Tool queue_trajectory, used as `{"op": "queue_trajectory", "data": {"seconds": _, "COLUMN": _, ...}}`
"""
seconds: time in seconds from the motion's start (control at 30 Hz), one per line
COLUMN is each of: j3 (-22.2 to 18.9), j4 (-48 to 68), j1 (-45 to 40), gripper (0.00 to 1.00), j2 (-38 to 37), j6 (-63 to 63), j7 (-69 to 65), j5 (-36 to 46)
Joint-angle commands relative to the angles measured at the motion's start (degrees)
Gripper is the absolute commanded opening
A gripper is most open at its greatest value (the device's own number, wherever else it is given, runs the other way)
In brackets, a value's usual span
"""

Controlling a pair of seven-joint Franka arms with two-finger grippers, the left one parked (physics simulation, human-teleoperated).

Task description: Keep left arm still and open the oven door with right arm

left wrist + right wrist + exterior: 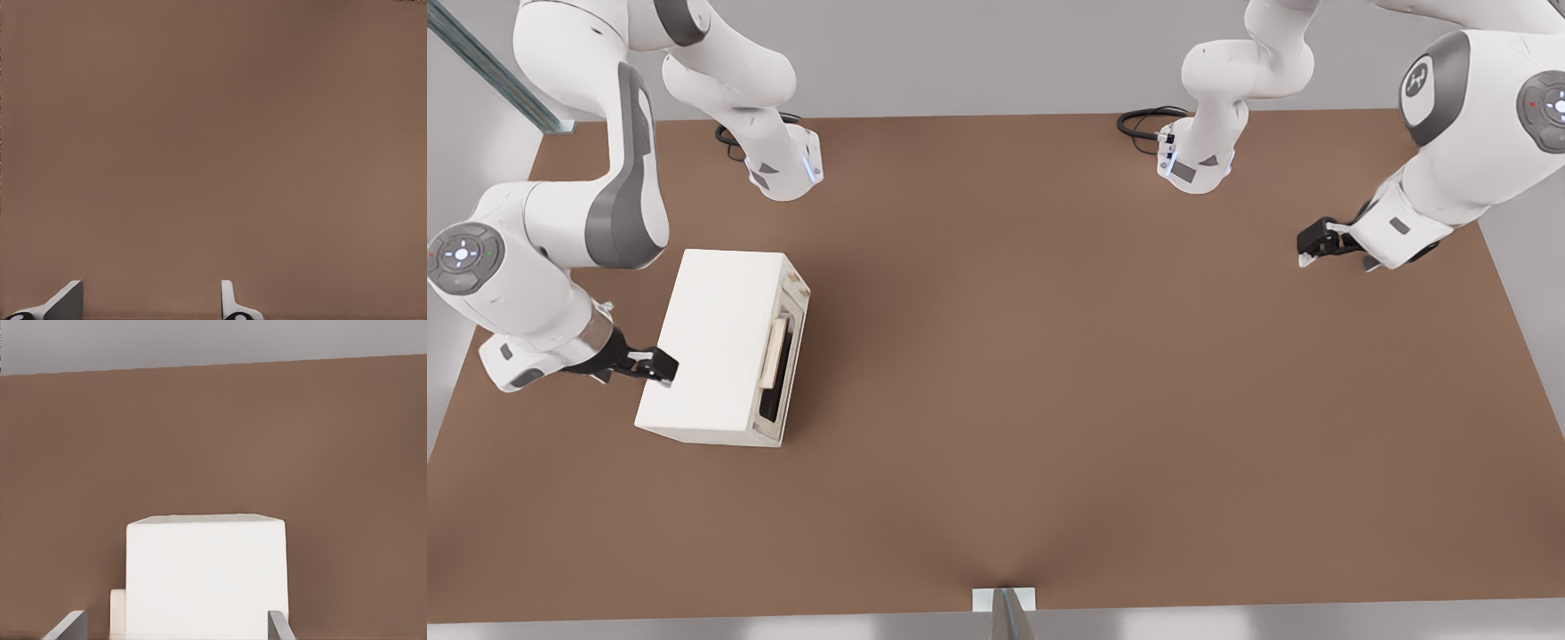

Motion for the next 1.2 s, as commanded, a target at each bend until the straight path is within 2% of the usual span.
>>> {"op": "queue_trajectory", "data": {"seconds": 0.0, "j3": 0.0, "j4": 0.1, "j1": 0.2, "gripper": 1.00, "j2": -0.1, "j6": -1.4, "j7": -7.6, "j5": 0.2}}
{"op": "queue_trajectory", "data": {"seconds": 0.07, "j3": 0.2, "j4": -0.2, "j1": 1.4, "gripper": 1.00, "j2": 2.0, "j6": -3.6, "j7": -7.6, "j5": -4.3}}
{"op": "queue_trajectory", "data": {"seconds": 0.1, "j3": 0.4, "j4": -0.3, "j1": 4.6, "gripper": 1.00, "j2": 2.4, "j6": -6.8, "j7": -7.3, "j5": -11.4}}
{"op": "queue_trajectory", "data": {"seconds": 0.13, "j3": 0.4, "j4": -0.9, "j1": 10.2, "gripper": 1.00, "j2": 3.3, "j6": -11.9, "j7": -6.2, "j5": -23.2}}
{"op": "queue_trajectory", "data": {"seconds": 0.17, "j3": 0.4, "j4": -1.0, "j1": 15.3, "gripper": 1.00, "j2": 6.4, "j6": -16.7, "j7": -1.5, "j5": -31.0}}
{"op": "queue_trajectory", "data": {"seconds": 0.2, "j3": 0.4, "j4": -3.8, "j1": 18.7, "gripper": 0.94, "j2": 8.0, "j6": -19.3, "j7": 7.5, "j5": -35.8}}
{"op": "queue_trajectory", "data": {"seconds": 0.23, "j3": 0.5, "j4": -5.6, "j1": 20.1, "gripper": 0.61, "j2": 8.9, "j6": -21.5, "j7": 12.8, "j5": -36.1}}
{"op": "queue_trajectory", "data": {"seconds": 0.27, "j3": 0.5, "j4": -5.7, "j1": 22.0, "gripper": 0.21, "j2": 10.0, "j6": -25.0, "j7": 16.4, "j5": -36.1}}
{"op": "queue_trajectory", "data": {"seconds": 0.43, "j3": 0.6, "j4": -6.7, "j1": 26.8, "gripper": 0.21, "j2": 12.9, "j6": -27.7, "j7": 28.2, "j5": -34.7}}
{"op": "queue_trajectory", "data": {"seconds": 0.67, "j3": 0.5, "j4": -5.9, "j1": 27.4, "gripper": 0.21, "j2": 18.5, "j6": -24.5, "j7": 47.0, "j5": -35.4}}
{"op": "queue_trajectory", "data": {"seconds": 1.17, "j3": 0.3, "j4": -5.1, "j1": 27.5, "gripper": 0.21, "j2": 22.5, "j6": -23.2, "j7": 49.5, "j5": -36.6}}
